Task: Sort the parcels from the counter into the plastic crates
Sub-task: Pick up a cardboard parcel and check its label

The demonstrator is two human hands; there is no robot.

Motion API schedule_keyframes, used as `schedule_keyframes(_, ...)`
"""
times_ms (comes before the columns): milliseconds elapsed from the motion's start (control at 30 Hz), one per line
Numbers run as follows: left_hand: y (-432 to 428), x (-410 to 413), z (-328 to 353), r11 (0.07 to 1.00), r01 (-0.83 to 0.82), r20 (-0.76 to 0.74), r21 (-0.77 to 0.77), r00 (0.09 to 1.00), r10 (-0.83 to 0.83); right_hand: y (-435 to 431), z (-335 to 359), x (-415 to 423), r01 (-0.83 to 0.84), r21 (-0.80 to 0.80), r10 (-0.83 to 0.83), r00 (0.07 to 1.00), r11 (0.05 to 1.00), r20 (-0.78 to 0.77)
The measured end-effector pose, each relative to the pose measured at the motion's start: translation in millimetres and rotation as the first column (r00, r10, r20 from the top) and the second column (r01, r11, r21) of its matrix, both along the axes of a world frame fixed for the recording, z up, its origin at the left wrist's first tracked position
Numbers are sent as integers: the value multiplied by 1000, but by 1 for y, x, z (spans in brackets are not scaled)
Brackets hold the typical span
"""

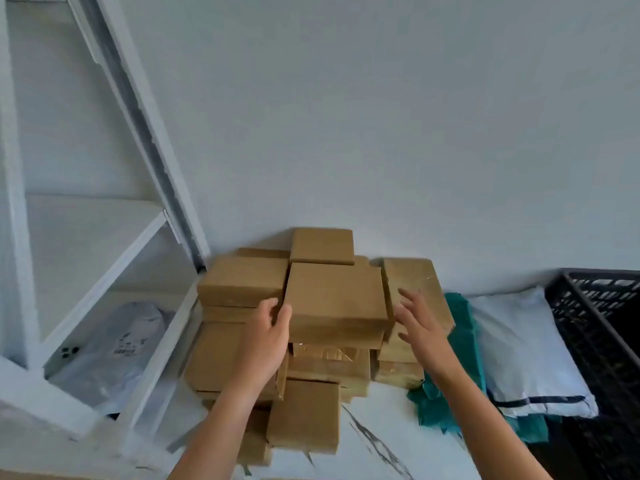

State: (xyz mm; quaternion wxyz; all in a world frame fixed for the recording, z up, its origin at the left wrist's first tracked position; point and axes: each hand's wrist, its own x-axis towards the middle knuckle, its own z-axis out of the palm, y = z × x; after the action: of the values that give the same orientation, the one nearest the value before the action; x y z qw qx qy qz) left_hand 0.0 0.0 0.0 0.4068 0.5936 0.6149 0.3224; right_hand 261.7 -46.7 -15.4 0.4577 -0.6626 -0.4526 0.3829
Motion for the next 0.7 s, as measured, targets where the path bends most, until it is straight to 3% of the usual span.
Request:
schedule_keyframes(133, 15, 20, -12, 985, -30, 49, -171, 998, 39, 28, -21, 4, -102, -247, 36, 965, 964, -259)
schedule_keyframes(333, 25, 36, -25, 972, -151, 70, -181, 984, 166, 42, -39, 17, -119, -228, 18, 916, 966, -401)
schedule_keyframes(500, 24, 39, -22, 969, -182, 145, -170, 968, 207, 42, -20, 26, -119, -192, 28, 907, 974, -421)
schedule_keyframes(700, 12, 33, 29, 994, -107, 133, -12, 985, 107, 25, 19, 41, -152, -121, 65, 845, 981, -531)
